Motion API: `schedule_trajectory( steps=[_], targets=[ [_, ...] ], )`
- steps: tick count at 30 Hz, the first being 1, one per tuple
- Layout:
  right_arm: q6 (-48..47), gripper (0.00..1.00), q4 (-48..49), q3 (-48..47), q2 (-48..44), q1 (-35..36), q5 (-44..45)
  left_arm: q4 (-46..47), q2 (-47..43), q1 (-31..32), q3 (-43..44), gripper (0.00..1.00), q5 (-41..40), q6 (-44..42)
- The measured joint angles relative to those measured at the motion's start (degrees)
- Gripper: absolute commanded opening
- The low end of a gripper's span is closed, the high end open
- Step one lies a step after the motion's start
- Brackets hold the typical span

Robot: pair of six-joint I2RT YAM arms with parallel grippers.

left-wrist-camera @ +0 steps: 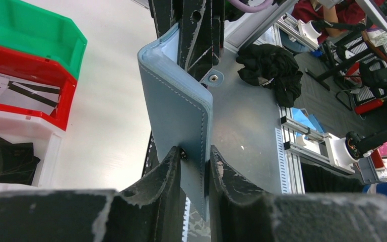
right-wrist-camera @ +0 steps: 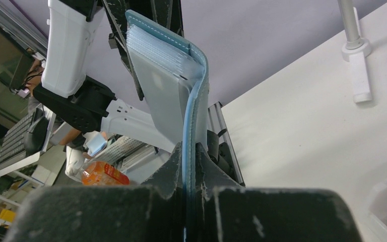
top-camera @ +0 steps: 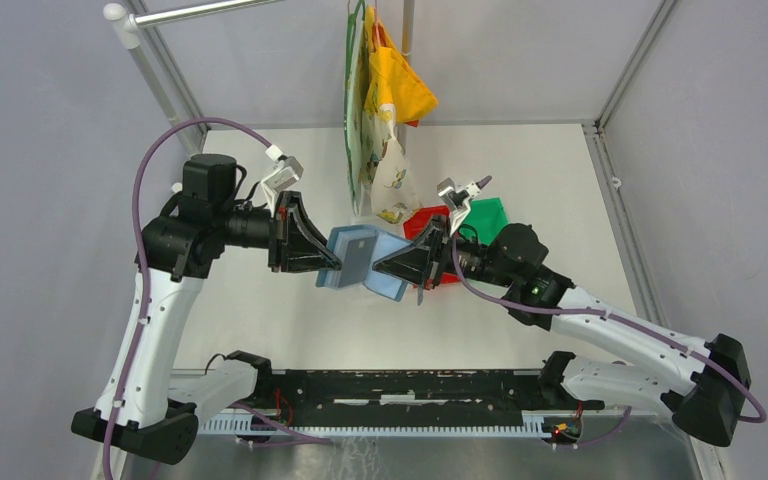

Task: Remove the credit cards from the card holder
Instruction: Remove the credit card from the card holder.

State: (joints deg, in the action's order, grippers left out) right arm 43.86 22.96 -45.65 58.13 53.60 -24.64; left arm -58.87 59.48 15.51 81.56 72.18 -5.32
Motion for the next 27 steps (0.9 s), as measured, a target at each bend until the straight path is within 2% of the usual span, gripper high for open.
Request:
schedule_trajectory(
  steps=[6,27],
  targets=[
    [2.71,0.00,3.61,0.28,2.60,-0.22,-1.31,-0.72,-0.02,-0.04,-0.15,0.46,0.39,0.00],
    [2.97,0.00,6.58,1.49,1.31,-0.20,-2.99,0.37,0.00,0.02,-0.22,0.44,2.49,0.81]
  ],
)
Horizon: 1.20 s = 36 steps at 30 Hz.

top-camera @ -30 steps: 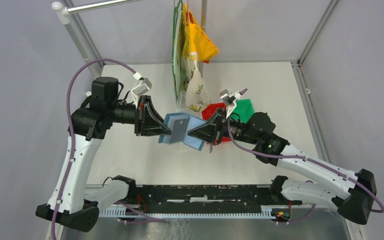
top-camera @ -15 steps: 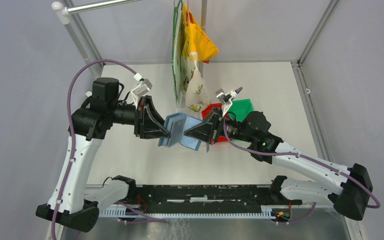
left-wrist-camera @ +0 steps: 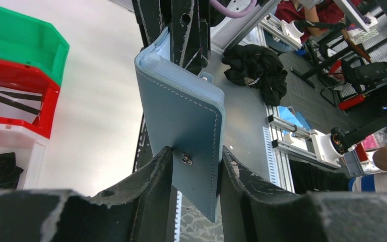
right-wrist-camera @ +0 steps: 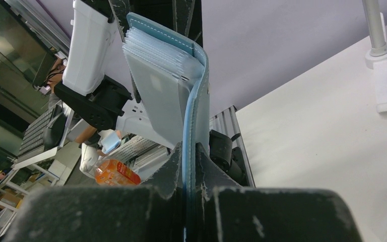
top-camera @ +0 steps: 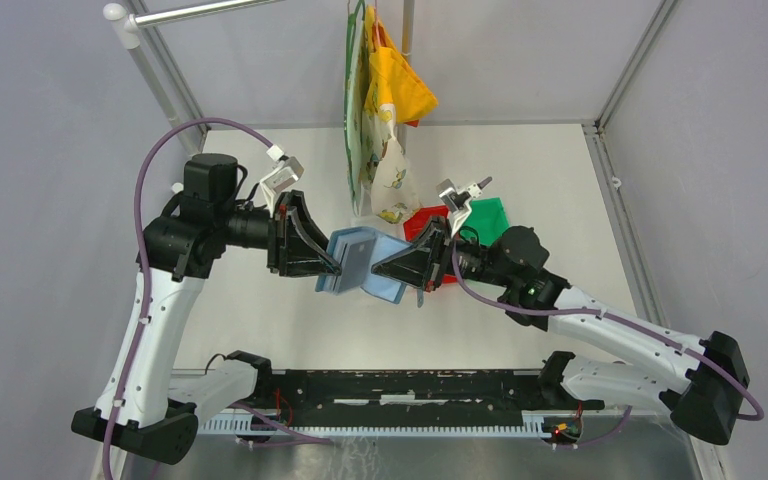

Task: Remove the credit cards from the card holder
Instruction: Remove the credit card from the card holder.

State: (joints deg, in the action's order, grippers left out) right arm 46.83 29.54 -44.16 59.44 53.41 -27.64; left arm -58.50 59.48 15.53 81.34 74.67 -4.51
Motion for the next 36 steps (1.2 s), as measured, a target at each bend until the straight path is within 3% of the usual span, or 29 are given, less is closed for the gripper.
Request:
schedule_trajectory(
  steps=[16,36],
  targets=[
    [2.67,0.00,6.27,0.17,2.36,-0.02,-2.40,1.79,-0.46,0.02,0.00,0.45,2.56,2.60],
    [6.03,0.00,11.61,0.00,7.08,-0.31,-3.21,2.23,-2.38,-0.17,-0.90,0.42,-2.14,2.67]
  ],
)
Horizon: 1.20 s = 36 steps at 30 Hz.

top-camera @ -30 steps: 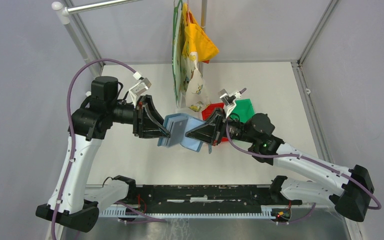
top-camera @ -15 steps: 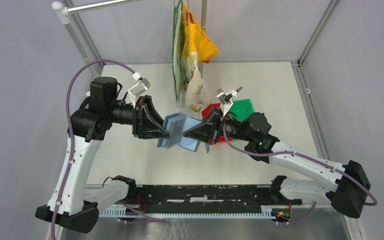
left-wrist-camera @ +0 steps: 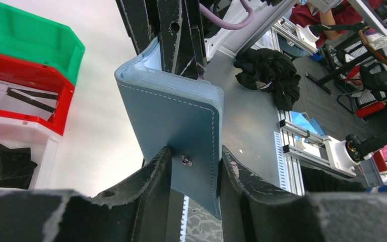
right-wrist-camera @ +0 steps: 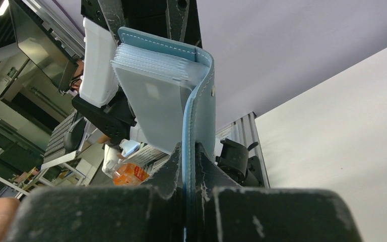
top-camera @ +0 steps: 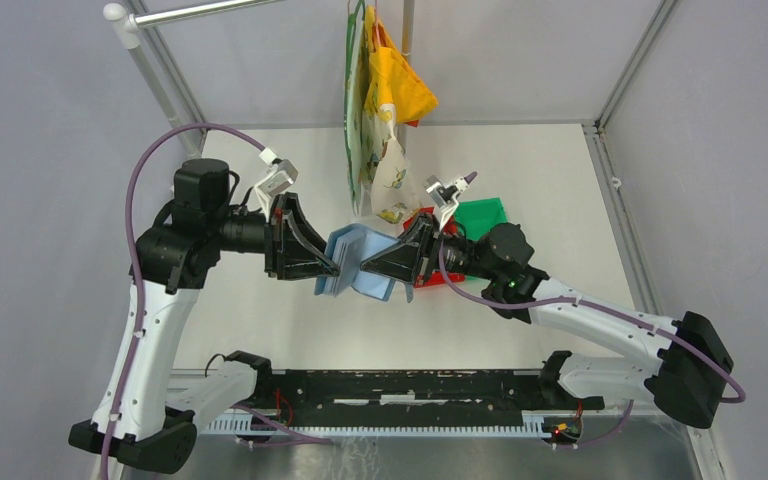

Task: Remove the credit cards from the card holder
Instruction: Remove the credit card from the card holder.

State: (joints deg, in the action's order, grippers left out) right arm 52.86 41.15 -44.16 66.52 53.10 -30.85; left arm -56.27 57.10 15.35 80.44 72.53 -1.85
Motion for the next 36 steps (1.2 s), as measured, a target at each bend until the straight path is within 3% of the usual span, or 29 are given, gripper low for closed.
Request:
schedule_trajectory(
  steps=[30,36],
  targets=[
    [-1.79,0.00,-1.46,1.92,-4.94,0.13,-0.22,1.38,-0.52,0.52,0.55,0.39,-1.64,0.57],
    [-2.12,0.00,-1.18,2.84,-6.36,0.13,-0.44,-0.37,-0.07,0.52,2.56,0.37,-5.42,0.46]
  ],
)
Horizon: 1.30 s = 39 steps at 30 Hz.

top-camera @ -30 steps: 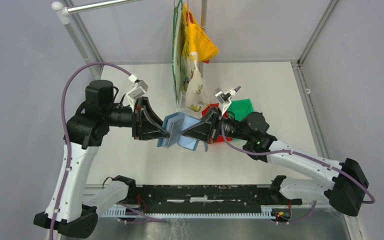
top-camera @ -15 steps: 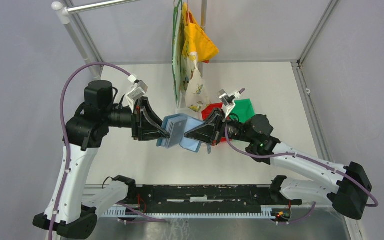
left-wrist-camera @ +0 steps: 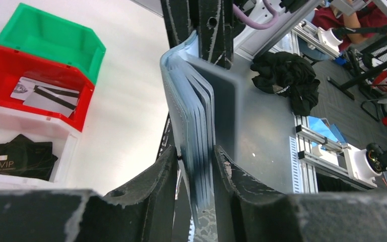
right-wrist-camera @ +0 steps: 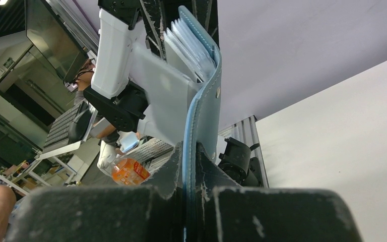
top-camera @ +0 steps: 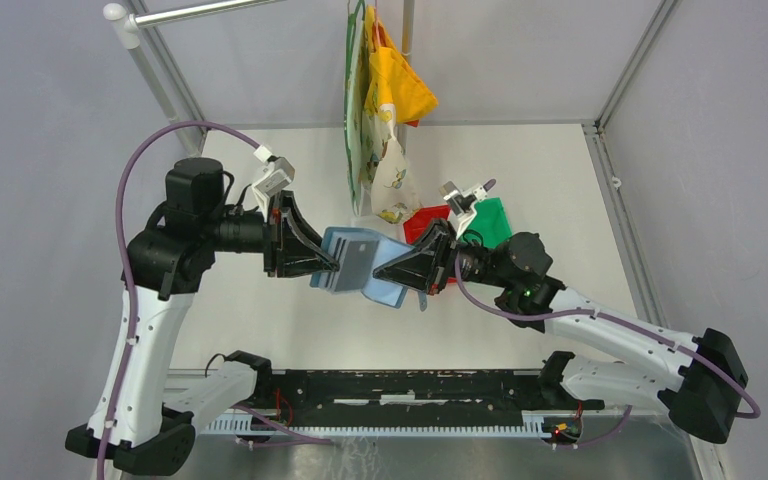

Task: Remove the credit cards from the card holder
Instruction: Remove the credit card from the card holder.

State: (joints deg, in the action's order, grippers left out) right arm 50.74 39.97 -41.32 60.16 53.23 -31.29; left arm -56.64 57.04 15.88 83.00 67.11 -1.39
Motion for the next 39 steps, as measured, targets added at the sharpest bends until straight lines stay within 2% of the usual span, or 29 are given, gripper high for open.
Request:
schedule_trajectory(
  steps=[5,14,28,35,39],
  targets=[
    [0.61,0.00,1.81,0.37,-0.11,0.31,-1.11,-0.24,0.09,-0.02,-0.04,0.39,-2.43,-0.09],
    [2.40,0.00,6.29,0.37,0.61,0.70,-2.93,1.09,0.92,-0.02,-1.05,0.39,0.11,0.11],
    [3.04,0.00,9.42,0.37,0.70,0.79,-3.72,3.45,1.09,-0.04,-2.60,0.61,8.55,4.50],
    [3.04,0.00,9.73,-0.24,3.04,1.14,-3.72,3.65,0.68,-0.04,-4.92,0.61,9.99,5.27],
    [3.04,0.00,9.73,-0.96,4.55,1.64,-3.72,3.63,0.70,-0.04,-5.62,0.55,9.94,5.27]
  ],
)
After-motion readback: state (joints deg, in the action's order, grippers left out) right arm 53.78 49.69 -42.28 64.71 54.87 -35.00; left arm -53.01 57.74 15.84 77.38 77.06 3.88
